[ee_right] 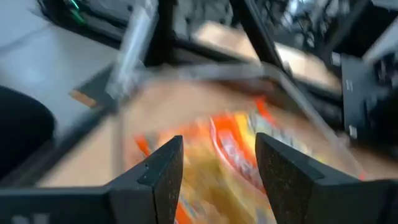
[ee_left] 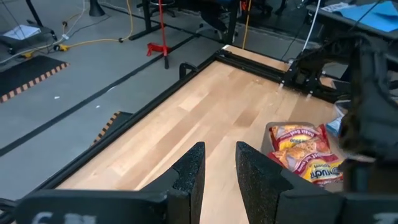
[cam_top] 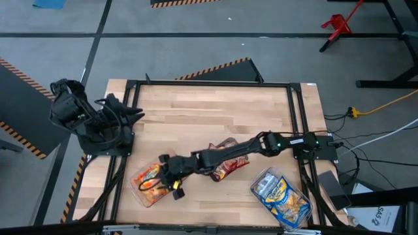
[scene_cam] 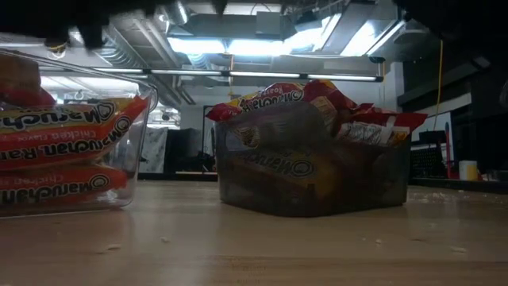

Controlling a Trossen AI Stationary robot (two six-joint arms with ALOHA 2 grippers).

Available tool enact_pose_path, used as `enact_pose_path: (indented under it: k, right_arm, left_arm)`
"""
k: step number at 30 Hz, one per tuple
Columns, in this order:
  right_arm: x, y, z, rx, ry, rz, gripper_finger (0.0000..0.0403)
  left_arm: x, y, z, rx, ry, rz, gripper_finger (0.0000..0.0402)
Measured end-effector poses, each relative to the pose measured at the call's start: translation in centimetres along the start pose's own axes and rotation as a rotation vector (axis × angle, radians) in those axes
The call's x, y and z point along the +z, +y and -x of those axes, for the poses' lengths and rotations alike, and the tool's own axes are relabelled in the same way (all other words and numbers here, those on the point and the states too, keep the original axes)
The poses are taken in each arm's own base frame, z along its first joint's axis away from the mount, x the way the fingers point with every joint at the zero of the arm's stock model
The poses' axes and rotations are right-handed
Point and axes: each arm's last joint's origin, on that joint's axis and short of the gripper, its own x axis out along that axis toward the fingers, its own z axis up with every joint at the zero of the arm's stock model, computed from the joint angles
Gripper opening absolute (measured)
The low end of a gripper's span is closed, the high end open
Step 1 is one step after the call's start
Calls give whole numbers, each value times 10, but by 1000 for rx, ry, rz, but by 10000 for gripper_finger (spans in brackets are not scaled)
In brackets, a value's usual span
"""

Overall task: Sort Maruchan noodles
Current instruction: Put the orange noodle pack into the left transparent bin, then return to Home Position

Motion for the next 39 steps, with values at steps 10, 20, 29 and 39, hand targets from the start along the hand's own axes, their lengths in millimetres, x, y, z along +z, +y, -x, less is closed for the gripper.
enact_pose_path:
  k: [10,20,29,39]
  right_arm:
    - [-24,0,-16,20,62,-39,186]
    - [66,-9,66,-2,17,130,186]
    - [161,-1,243,-174,68,396,186]
    - [180,15,493,-145,-107,176,186]
  left_arm:
    - [-4,-13,-4,18,6,-40,84]
    - [-4,-15,-5,33,-25,-105,84]
    - [-3,-16,-5,42,-46,-184,84]
    - [6,6,2,45,-158,-63,84]
